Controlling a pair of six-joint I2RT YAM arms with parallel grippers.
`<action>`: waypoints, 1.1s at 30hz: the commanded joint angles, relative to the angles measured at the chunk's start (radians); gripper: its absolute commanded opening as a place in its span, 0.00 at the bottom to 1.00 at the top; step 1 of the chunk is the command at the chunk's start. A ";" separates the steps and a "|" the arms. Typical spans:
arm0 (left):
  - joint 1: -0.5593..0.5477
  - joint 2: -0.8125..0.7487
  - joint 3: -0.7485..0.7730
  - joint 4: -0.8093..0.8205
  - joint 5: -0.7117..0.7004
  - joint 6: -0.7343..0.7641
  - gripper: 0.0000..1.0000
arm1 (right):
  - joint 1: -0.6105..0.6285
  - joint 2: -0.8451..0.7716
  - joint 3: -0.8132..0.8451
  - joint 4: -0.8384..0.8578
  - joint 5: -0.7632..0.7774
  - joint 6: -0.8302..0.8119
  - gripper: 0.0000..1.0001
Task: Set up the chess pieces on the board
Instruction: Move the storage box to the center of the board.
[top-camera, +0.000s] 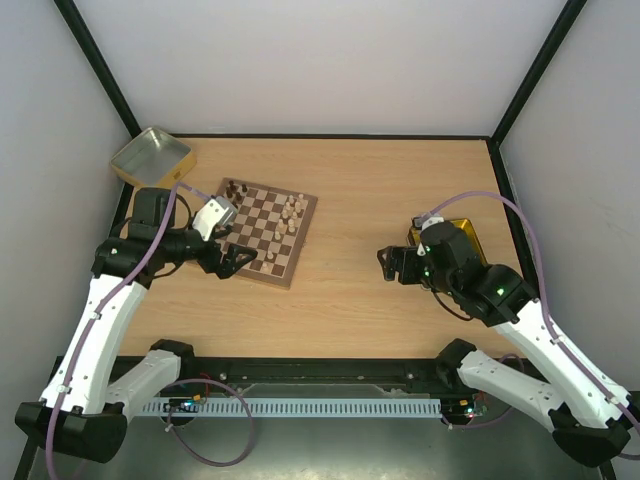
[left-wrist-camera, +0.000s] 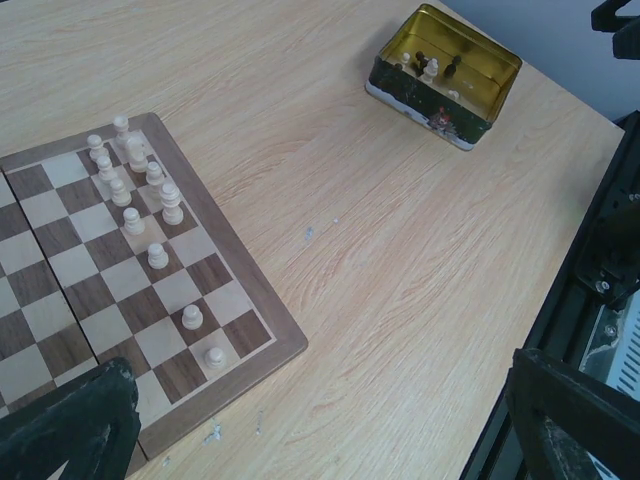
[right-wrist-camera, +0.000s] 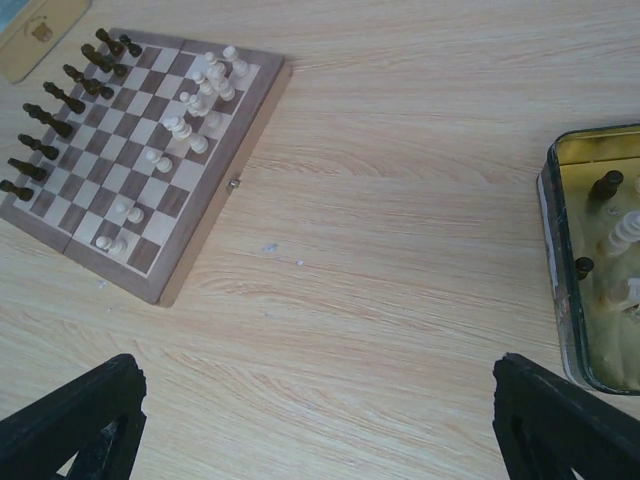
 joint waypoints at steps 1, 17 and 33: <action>0.005 -0.016 -0.008 0.011 0.011 -0.013 0.99 | 0.005 -0.020 -0.006 0.000 0.032 -0.007 0.92; 0.019 -0.030 -0.008 0.009 0.011 -0.017 0.99 | 0.004 -0.011 -0.022 0.010 0.019 -0.010 0.92; 0.025 -0.037 -0.011 0.015 0.013 -0.025 0.99 | 0.004 0.000 -0.024 0.013 0.030 -0.007 0.92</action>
